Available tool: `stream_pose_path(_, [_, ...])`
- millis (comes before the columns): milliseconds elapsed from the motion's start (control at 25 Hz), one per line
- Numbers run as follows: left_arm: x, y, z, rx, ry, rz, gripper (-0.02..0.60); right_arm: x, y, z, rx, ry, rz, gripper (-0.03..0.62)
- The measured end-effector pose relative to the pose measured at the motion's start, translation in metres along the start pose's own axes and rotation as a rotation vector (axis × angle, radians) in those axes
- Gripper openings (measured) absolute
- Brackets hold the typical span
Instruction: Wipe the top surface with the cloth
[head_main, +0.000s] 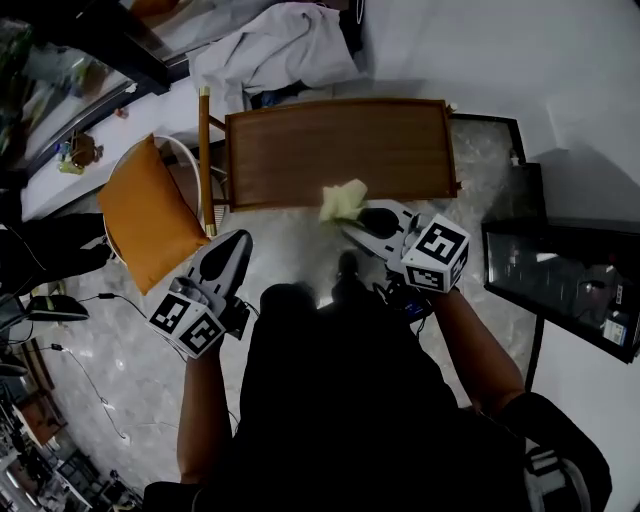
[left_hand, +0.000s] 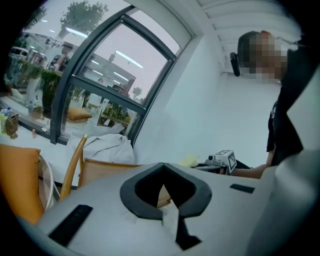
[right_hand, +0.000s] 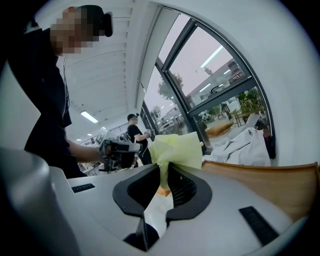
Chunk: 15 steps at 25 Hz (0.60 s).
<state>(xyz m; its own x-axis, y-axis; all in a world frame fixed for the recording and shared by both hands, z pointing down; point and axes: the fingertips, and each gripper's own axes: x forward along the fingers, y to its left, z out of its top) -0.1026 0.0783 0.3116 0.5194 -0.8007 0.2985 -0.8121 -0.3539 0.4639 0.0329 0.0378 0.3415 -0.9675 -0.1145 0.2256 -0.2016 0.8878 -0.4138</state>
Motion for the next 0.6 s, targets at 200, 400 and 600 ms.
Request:
stream_pose_path(200, [0.004, 0.047, 0.017, -0.015, -0.014, 0.027, 0.009, 0.022, -0.022, 0.005, 0.018, 0.0, -0.028, 0.049])
stream_pose_path(400, [0.022, 0.086, 0.045, -0.019, -0.034, -0.031, 0.009, 0.048, -0.041, 0.022, 0.017, 0.005, -0.1, 0.049])
stream_pose_path(600, [0.033, 0.118, 0.065, -0.027, -0.033, -0.095, 0.009, 0.089, -0.051, 0.046, 0.001, 0.025, -0.136, 0.049])
